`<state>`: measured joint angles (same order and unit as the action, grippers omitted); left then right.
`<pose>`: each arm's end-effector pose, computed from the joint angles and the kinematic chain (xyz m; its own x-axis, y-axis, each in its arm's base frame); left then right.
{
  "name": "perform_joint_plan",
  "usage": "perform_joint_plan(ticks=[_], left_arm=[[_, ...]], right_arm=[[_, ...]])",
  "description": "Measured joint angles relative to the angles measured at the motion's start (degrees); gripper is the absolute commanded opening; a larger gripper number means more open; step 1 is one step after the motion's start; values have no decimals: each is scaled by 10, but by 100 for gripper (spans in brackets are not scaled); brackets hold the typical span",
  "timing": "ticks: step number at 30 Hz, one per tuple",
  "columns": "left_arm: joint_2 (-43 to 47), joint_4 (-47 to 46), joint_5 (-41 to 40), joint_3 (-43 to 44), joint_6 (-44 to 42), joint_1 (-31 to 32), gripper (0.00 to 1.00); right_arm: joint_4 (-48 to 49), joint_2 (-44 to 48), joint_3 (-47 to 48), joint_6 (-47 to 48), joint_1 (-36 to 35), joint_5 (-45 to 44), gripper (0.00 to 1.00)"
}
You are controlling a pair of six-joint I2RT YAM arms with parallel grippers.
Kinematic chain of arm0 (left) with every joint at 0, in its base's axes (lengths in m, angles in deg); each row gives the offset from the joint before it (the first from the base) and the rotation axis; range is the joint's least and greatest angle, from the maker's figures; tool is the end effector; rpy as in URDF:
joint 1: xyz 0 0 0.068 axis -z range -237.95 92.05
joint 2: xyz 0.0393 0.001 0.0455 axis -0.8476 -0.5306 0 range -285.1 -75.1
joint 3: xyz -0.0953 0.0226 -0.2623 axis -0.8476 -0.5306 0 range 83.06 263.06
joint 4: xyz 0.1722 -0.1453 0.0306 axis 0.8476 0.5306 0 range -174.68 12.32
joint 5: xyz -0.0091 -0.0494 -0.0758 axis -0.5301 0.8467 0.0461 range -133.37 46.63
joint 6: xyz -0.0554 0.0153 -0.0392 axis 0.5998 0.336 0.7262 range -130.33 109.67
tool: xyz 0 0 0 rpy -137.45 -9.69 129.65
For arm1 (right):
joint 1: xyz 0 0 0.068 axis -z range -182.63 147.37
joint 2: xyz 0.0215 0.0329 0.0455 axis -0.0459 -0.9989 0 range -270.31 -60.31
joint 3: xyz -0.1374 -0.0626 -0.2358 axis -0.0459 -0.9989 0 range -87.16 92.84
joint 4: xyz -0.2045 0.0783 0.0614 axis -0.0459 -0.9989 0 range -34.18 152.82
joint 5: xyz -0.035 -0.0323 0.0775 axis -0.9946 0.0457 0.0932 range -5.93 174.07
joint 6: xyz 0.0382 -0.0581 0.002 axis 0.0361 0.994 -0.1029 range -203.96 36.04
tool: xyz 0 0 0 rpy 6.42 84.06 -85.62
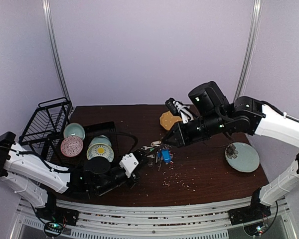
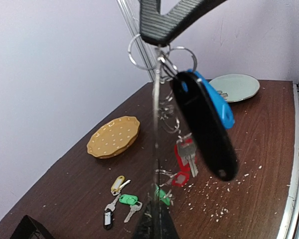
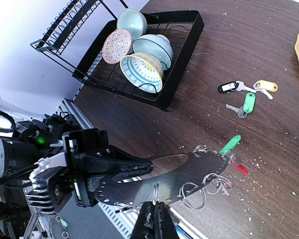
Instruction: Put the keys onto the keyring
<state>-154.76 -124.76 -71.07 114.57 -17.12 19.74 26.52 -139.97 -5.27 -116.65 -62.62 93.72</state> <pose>0.0849 -0.2657 0.2480 0.0609 0.2117 -0.9754 0.7651 0.6177 0.1818 0.1342 0.2511 0.3759 -0.7344 -0.2069 -0.6464 -0.6256 0.5757 0.5266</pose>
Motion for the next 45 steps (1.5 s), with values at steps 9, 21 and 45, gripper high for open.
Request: perform_joint_plan(ticks=[9, 21, 45], left_arm=[[139, 76, -90, -9, -346, 6, 0], [207, 338, -97, 82, -663, 6, 0], [-99, 440, 18, 283, -489, -119, 0]], right_arm=[[64, 64, -73, 49, 3, 56, 38], [102, 125, -141, 83, 10, 72, 43], [91, 167, -213, 53, 110, -60, 44]])
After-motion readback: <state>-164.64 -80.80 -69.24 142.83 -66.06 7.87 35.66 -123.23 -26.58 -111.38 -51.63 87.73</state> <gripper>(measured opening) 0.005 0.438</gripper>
